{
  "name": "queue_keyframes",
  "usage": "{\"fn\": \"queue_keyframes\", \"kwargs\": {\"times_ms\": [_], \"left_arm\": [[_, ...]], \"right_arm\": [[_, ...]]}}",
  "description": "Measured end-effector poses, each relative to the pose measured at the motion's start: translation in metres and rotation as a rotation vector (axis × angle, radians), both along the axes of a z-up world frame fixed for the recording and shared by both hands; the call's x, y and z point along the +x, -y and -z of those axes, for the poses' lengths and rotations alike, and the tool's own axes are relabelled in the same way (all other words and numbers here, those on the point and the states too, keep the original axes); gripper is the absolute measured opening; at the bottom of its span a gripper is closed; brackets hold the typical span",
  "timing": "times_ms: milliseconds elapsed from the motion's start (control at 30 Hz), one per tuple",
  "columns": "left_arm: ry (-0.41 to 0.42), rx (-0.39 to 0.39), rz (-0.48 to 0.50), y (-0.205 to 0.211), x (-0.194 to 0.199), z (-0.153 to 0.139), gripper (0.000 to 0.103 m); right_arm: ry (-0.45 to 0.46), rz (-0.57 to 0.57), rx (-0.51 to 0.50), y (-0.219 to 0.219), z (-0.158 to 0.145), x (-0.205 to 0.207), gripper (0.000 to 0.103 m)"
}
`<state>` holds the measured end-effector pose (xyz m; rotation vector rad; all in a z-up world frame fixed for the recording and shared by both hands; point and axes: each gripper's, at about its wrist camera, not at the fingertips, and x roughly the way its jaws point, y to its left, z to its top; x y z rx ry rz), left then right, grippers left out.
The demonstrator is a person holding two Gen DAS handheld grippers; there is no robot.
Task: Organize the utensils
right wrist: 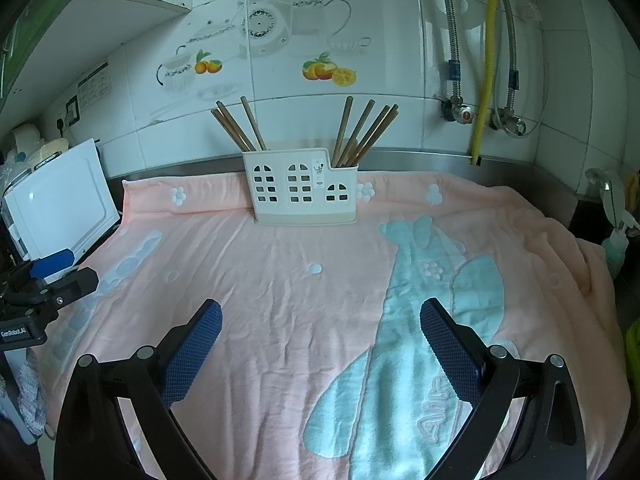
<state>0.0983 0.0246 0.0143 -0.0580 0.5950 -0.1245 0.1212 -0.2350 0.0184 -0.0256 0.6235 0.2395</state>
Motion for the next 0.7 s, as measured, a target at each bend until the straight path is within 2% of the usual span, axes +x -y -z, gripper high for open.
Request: {"fn": "queue_keyframes", "kwargs": {"times_ms": [700], "left_arm": [[-0.008, 0.006, 0.011, 0.0029, -0.0021, 0.0026, 0.098]], "right_arm": [[-0.003, -0.005, 0.002, -0.0029, 0.0025, 0.0000, 0.096]]}}
